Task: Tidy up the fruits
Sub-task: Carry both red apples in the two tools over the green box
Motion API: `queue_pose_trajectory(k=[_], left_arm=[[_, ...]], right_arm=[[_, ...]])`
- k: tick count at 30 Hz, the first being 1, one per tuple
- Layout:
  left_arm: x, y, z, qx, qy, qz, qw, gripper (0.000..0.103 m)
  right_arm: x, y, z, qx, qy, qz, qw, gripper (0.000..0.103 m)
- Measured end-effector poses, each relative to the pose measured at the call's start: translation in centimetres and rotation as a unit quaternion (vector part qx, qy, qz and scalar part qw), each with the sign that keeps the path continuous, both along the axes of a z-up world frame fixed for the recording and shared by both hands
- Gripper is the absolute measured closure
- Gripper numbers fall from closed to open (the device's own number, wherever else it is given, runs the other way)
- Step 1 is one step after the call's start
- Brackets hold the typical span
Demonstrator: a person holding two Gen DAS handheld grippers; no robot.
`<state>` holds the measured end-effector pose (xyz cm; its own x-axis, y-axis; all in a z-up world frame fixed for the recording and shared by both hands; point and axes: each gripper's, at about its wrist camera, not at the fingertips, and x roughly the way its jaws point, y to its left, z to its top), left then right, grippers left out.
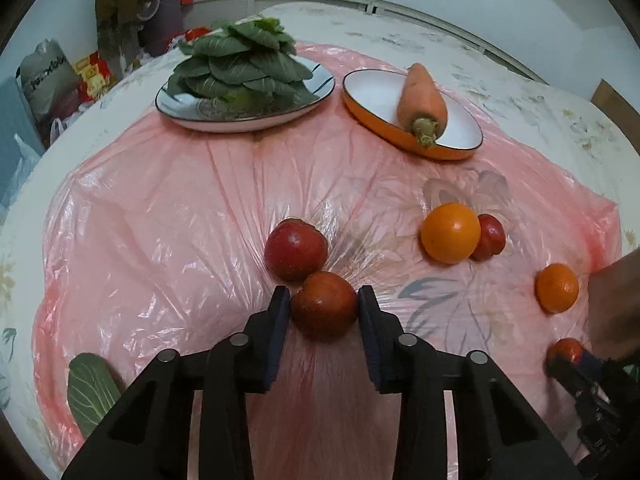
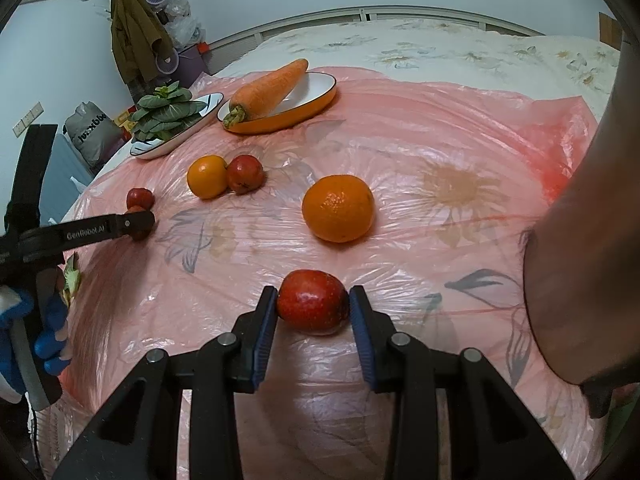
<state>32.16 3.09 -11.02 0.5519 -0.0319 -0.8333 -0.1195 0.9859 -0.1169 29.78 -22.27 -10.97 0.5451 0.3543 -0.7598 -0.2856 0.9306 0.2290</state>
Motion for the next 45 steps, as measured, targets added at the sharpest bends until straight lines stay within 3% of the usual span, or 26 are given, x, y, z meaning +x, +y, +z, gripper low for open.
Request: queue_pose_trajectory(k=[3, 10, 21, 35, 45], left_arm=[[-0.5, 0.7, 0.4, -0.012, -0.012, -0.008, 0.9998, 0.074], [-2.2, 3.6, 1.3, -0.081, -0.030, -0.006, 0.9963, 0.074], [-6.3, 3.5, 3.3, -0.072, -0.036, -0.028, 0.9963, 0.074], [-15.1, 1.0, 7.8, -0.053, -0.056, -0.070, 0.9946, 0.074], [-20.3, -2.3, 8.6, -0.048, -0.049, -0.093, 0.9933, 0.074]], right_arm=[[-0.1, -0.2, 0.1, 0.002, 0.000, 0.001, 1.000, 0.067], [-0.5, -0.2, 0.8, 0.010, -0.003, -0.003, 1.000, 0.067], [-4.0, 0.2, 2.7, 0.024, -0.008, 0.003, 1.000, 0.067], [-13.1, -2.3, 5.3, 0.027, -0.011, -0.024, 0.999, 0.067], [-19.4, -5.1, 7.1, 0.035, -0.027, -0.050, 0.998, 0.067]])
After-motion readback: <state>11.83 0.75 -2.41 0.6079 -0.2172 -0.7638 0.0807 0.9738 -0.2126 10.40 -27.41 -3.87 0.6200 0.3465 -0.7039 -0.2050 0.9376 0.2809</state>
